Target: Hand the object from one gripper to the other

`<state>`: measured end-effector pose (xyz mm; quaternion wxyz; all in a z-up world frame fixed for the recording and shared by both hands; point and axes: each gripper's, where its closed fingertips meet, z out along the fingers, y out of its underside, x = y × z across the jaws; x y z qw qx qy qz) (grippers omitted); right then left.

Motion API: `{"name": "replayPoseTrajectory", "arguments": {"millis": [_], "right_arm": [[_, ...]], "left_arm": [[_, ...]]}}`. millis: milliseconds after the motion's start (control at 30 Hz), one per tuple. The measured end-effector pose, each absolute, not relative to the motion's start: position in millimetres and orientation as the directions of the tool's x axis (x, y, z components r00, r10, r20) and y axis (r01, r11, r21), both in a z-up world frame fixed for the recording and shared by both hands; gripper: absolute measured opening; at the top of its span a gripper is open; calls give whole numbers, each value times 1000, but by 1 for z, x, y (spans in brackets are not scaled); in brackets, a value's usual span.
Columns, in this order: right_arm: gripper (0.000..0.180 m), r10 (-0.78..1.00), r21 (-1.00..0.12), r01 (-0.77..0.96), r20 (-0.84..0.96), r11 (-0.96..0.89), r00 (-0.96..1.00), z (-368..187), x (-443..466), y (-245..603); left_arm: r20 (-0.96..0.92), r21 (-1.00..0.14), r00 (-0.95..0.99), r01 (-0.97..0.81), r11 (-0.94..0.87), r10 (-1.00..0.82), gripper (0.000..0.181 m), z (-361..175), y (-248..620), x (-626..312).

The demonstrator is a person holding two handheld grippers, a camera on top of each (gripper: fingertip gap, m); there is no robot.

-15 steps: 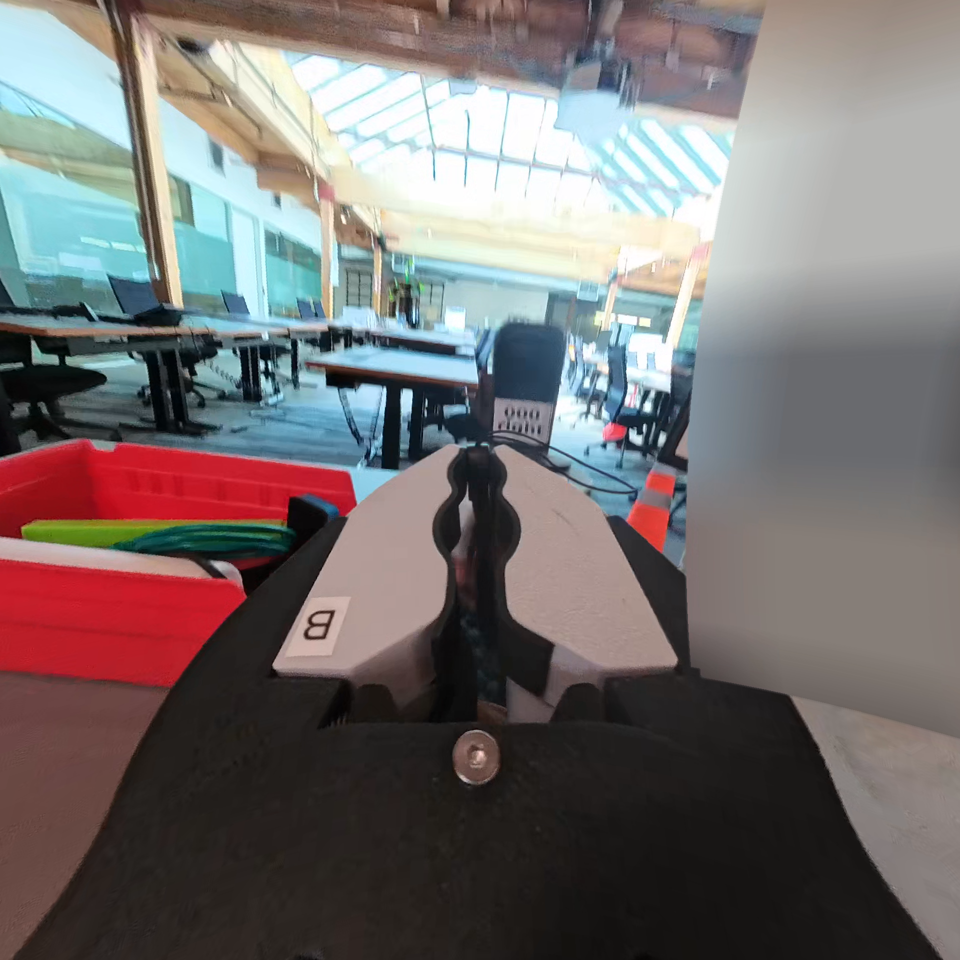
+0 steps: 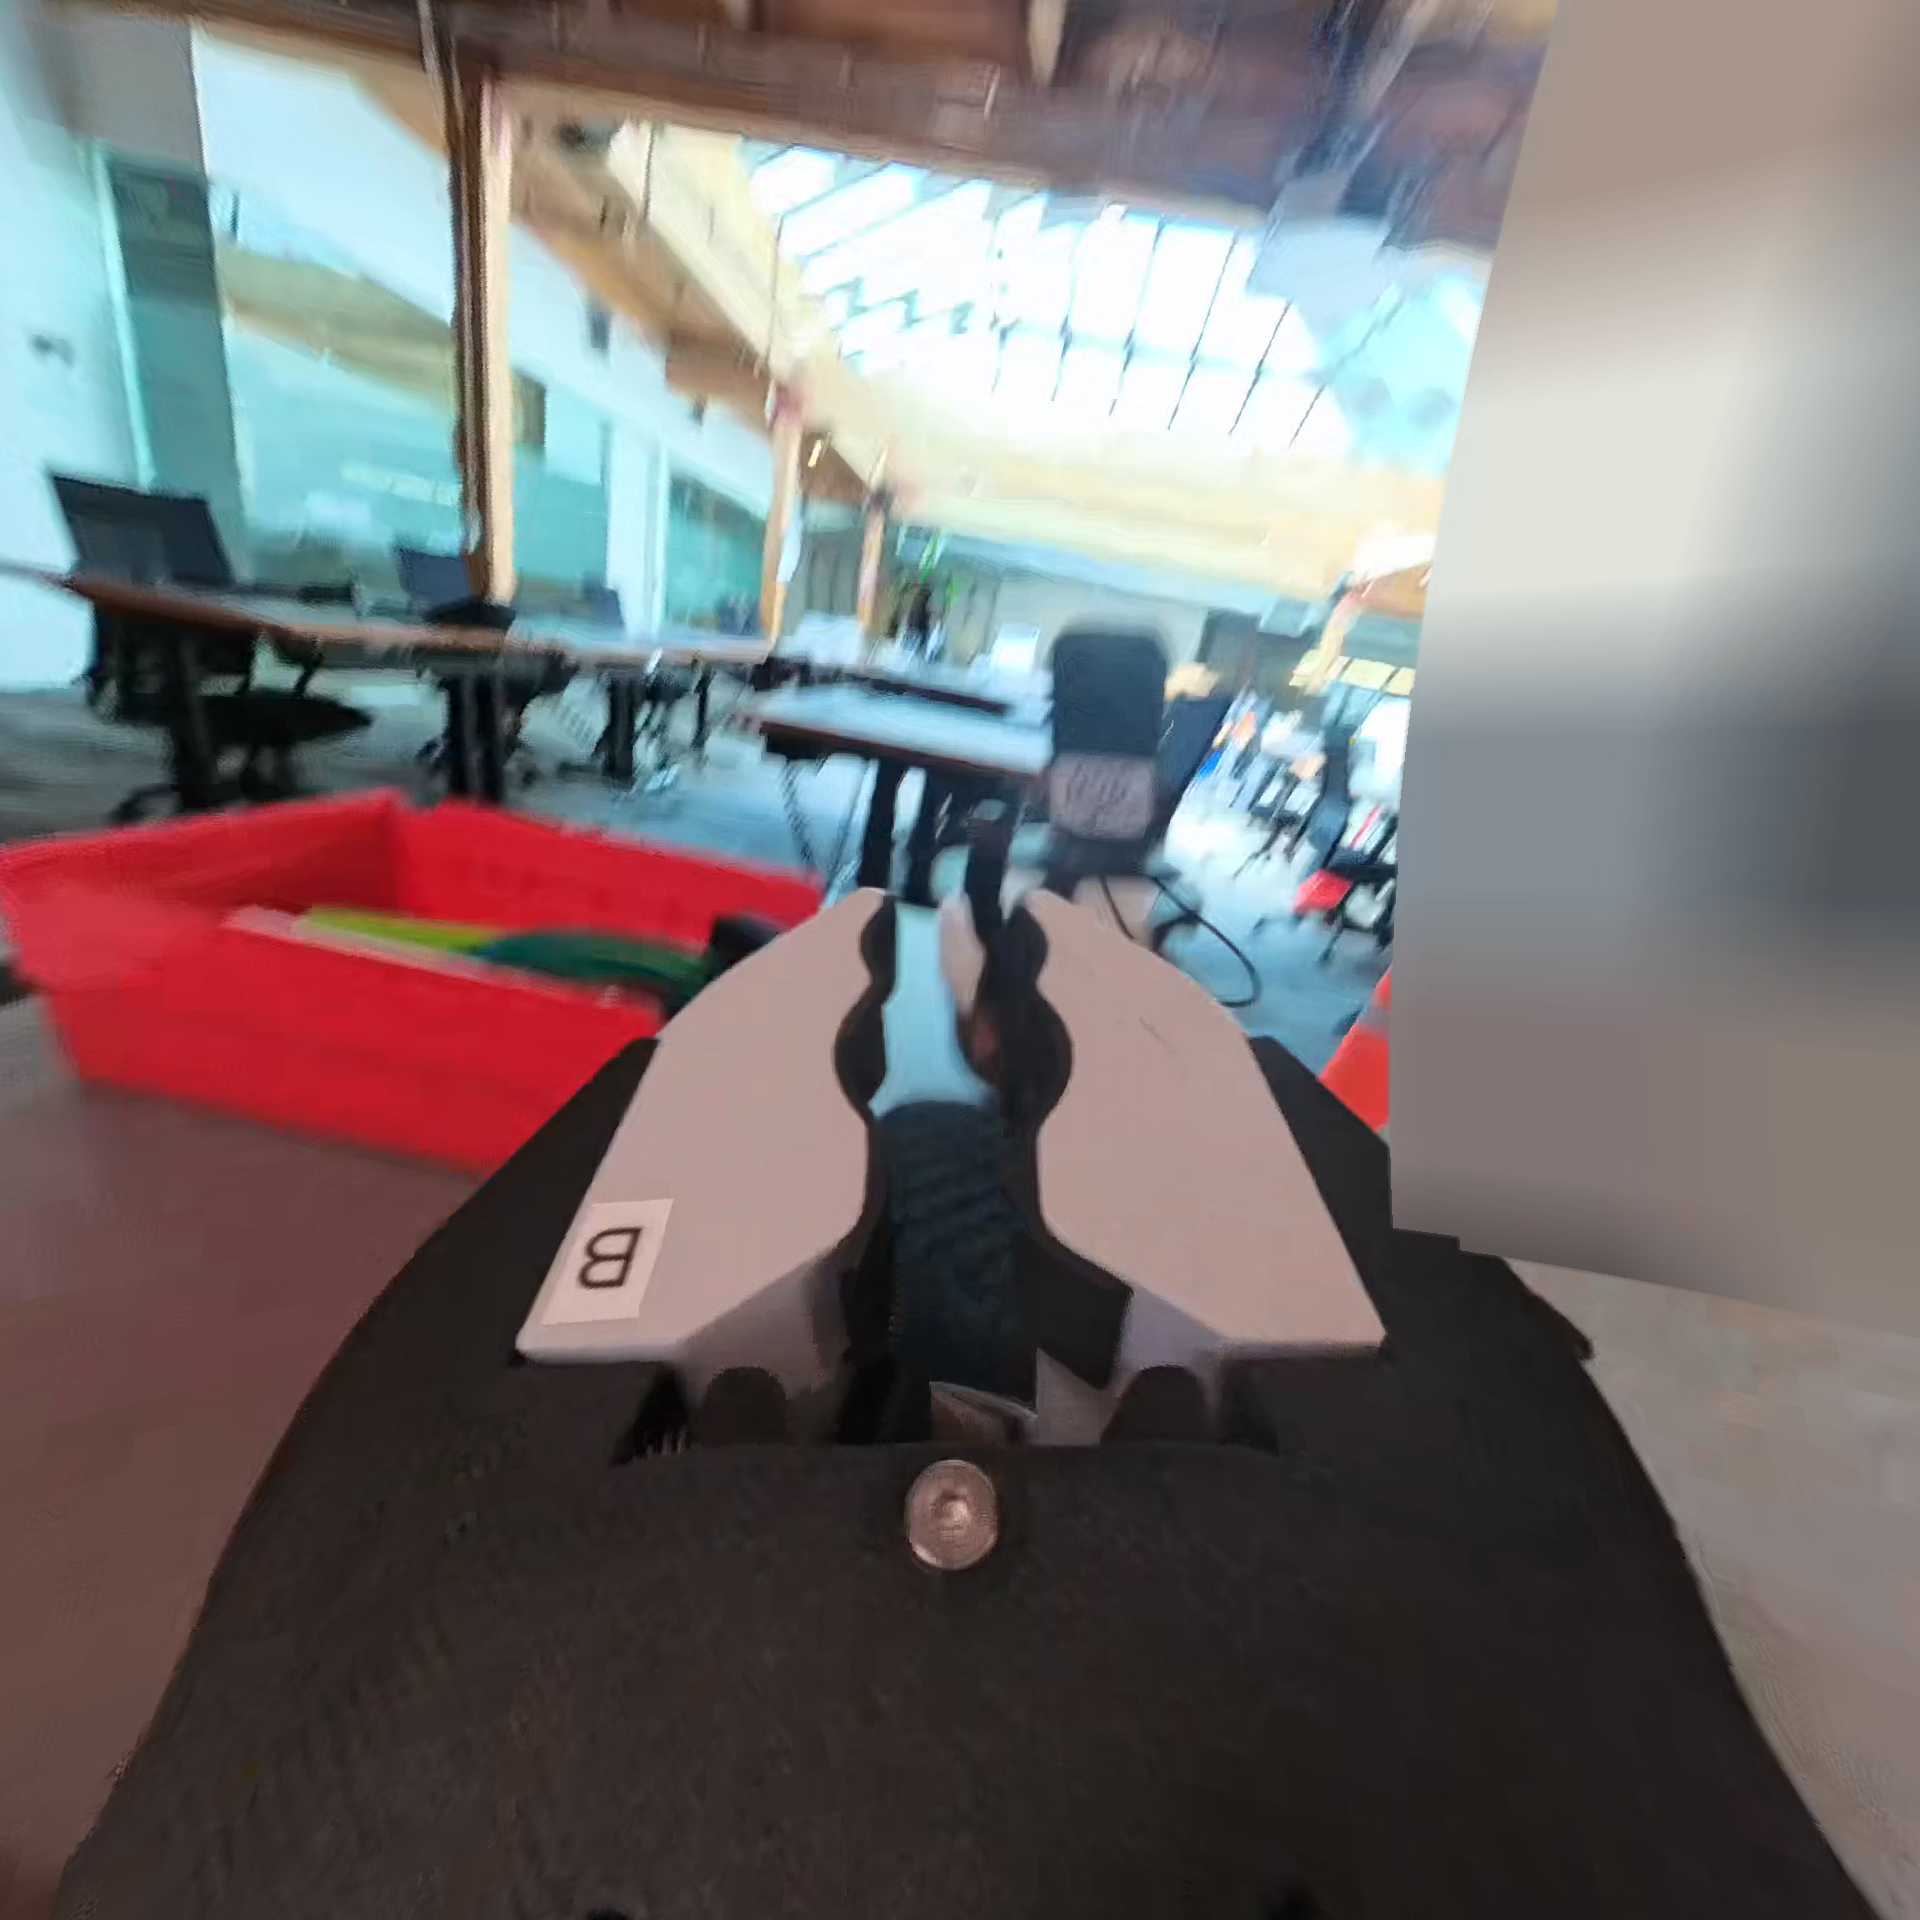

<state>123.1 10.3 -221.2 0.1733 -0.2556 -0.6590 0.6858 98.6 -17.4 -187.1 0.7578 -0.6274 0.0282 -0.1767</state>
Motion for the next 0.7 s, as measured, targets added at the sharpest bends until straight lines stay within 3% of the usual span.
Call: {"name": "replayPoseTrajectory", "arguments": {"millis": [33, 167, 367, 567, 600, 700], "right_arm": [[8, 617, -993, 115, -103, -21, -780, -226, 121, 17], [5, 733, -956, 208, 12, 209, -680, -252, 118, 39], [5, 741, -905, 263, 80, 334, -666, -267, 120, 38], [5, 722, -888, 261, 108, 379, -683, -269, 125, 30], [5, 722, -887, 260, 111, 382, -683, -269, 126, 31], [6, 728, -909, 217, 125, 357, -674, -260, 125, 34]], "left_arm": [[150, -979, 955, 179, 93, -255, 30, -200, -21, 91], [-37, -999, 991, -40, -18, -126, 43, -204, -43, 74], [-300, -897, 944, -327, -297, -133, 38, -218, -17, 111], [-379, -754, 913, -399, -521, -151, 20, -277, 36, 118], [-381, -749, 912, -400, -528, -150, 10, -281, 38, 118], [-287, -827, 948, -319, -463, -140, 5, -274, 40, 121]]}}
